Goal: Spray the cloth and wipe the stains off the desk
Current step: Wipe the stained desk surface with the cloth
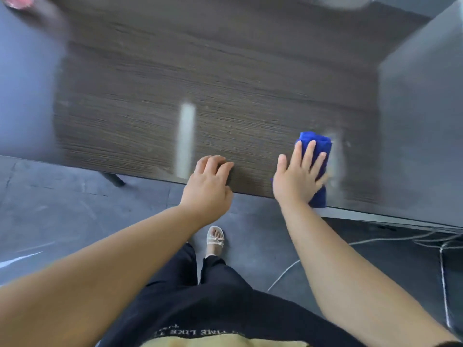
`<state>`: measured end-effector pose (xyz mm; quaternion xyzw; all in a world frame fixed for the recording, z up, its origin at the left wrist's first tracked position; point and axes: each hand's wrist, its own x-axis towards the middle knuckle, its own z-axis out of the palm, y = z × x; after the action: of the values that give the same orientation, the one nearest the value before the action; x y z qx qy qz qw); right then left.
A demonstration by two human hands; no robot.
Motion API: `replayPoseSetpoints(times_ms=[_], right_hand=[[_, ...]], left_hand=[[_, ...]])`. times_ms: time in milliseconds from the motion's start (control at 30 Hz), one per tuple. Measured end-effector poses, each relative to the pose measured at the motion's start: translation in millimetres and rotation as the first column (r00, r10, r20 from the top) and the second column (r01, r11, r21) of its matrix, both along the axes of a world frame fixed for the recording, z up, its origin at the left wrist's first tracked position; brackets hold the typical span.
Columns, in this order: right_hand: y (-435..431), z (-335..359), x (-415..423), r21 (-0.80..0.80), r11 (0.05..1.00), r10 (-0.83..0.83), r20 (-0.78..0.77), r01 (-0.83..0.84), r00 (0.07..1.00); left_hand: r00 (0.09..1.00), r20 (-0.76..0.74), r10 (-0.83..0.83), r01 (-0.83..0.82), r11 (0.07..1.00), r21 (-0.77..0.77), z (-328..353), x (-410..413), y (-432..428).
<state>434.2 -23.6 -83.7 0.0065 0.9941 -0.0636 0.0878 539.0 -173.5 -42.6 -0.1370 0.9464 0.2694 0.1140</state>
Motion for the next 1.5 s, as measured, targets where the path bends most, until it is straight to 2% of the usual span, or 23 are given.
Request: replayPoseSetpoints(times_ms=[67, 133, 200, 267, 367, 467, 500, 567, 633, 700, 733, 767, 867, 933, 967, 1067, 1167, 1233, 1267, 1333, 1400, 1433, 1500], right_hand=[[-21.6, -4.9, 23.8, -0.037, 0.977, 0.207, -0.079, -0.21, 0.975], [-3.2, -6.6, 40.7, 0.003, 0.789, 0.612, -0.088, -0.614, 0.786], [46.1, -7.9, 24.1, 0.032, 0.62, 0.785, -0.03, -0.784, 0.619], [97.9, -6.4, -4.3, 0.061, 0.714, 0.7, -0.037, -0.697, 0.713], [144.1, 2.6, -45.8, 0.064, 0.965, 0.252, 0.028, -0.253, 0.967], [110.9, 5.2, -51.4, 0.052, 0.988, -0.146, 0.025, 0.145, 0.989], [88.2, 4.4, -41.2, 0.05, 0.988, -0.146, 0.027, 0.145, 0.989], [56.3, -2.9, -12.0, 0.013, 0.993, 0.121, -0.017, -0.121, 0.993], [60.6, -3.7, 8.9, -0.003, 0.839, 0.544, -0.04, -0.544, 0.838], [96.8, -3.7, -10.6, 0.026, 0.649, 0.761, -0.041, -0.76, 0.648], [115.2, -4.9, -25.4, 0.046, 0.646, 0.763, -0.03, -0.762, 0.645], [129.8, -5.0, -41.5, 0.058, 0.714, 0.7, -0.031, -0.698, 0.714], [126.8, -2.1, -78.7, 0.019, 0.985, 0.174, 0.012, -0.174, 0.985], [82.9, 0.0, -84.1, 0.019, 0.99, -0.143, 0.024, 0.143, 0.989], [56.1, 1.0, -79.5, 0.014, 0.985, -0.172, 0.025, 0.172, 0.985], [-9.6, -3.7, -44.8, -0.024, 0.979, 0.204, -0.007, -0.204, 0.979], [1.3, -1.2, -44.4, -0.008, 0.759, 0.65, -0.042, -0.651, 0.759], [34.5, -6.0, -81.7, 0.074, 0.66, 0.751, -0.026, -0.748, 0.66], [47.1, -4.7, -103.4, 0.081, 0.717, 0.696, -0.015, -0.693, 0.718], [52.4, -0.6, -134.7, 0.017, 0.933, 0.359, -0.009, -0.359, 0.933], [20.3, 1.0, -138.8, -0.002, 1.0, -0.009, 0.013, 0.01, 1.0], [-0.5, 1.5, -130.5, 0.009, 0.998, -0.067, 0.03, 0.067, 0.997], [-30.6, -0.7, -106.8, -0.029, 0.993, 0.11, -0.001, -0.11, 0.994]], left_hand=[[1.0, 0.017, 0.01, -0.01, 1.0, 0.002, 3.7, -8.8, 8.5], [1.0, 0.009, 0.013, -0.013, 1.0, -0.004, 4.9, -14.7, 14.7], [1.0, 0.021, -0.012, 0.012, 0.999, -0.03, 3.5, -18.3, 19.5], [0.997, 0.054, -0.054, 0.057, 0.996, -0.069, -1.1, -22.0, 24.2], [0.985, 0.121, -0.12, 0.133, 0.985, -0.112, -6.0, -30.3, 37.0], [0.982, 0.13, -0.135, 0.152, 0.98, -0.129, -5.0, -40.9, 49.0], [0.983, 0.13, -0.128, 0.145, 0.981, -0.13, -4.5, -43.4, 51.4], [0.985, 0.13, -0.112, 0.129, 0.982, -0.138, -3.1, -49.9, 55.0], [0.987, 0.126, -0.104, 0.121, 0.983, -0.139, -0.8, -55.5, 54.7], [0.985, 0.135, -0.104, 0.123, 0.982, -0.142, 0.7, -61.0, 49.6], [0.984, 0.147, -0.103, 0.125, 0.981, -0.15, 1.2, -63.9, 46.0], [0.982, 0.16, -0.101, 0.127, 0.979, -0.161, 1.7, -67.8, 41.6], [0.979, 0.186, -0.083, 0.117, 0.976, -0.182, 4.6, -75.4, 29.6], [0.979, 0.18, -0.091, 0.125, 0.975, -0.186, 6.9, -79.2, 23.1], [0.981, 0.167, -0.099, 0.13, 0.975, -0.182, 7.5, -80.9, 20.6], [0.99, 0.129, -0.061, 0.073, 0.993, -0.091, 10.7, -87.8, 8.1], [0.994, 0.112, 0.006, -0.004, 1.0, -0.015, 12.0, -89.1, -6.1], [0.991, 0.13, -0.041, 0.047, 0.998, -0.043, 10.5, -90.4, -14.5], [0.987, 0.146, -0.067, 0.076, 0.995, -0.058, 9.4, -91.8, -17.5], [0.98, 0.17, -0.103, 0.117, 0.99, -0.074, 9.0, -95.8, -17.2], [0.979, 0.169, -0.11, 0.124, 0.99, -0.072, 10.0, -103.2, -12.3], [0.98, 0.168, -0.107, 0.119, 0.991, -0.062, 10.6, -106.9, -8.2], [0.983, 0.153, -0.097, 0.105, 0.993, -0.048, 11.3, -114.0, 0.1]])
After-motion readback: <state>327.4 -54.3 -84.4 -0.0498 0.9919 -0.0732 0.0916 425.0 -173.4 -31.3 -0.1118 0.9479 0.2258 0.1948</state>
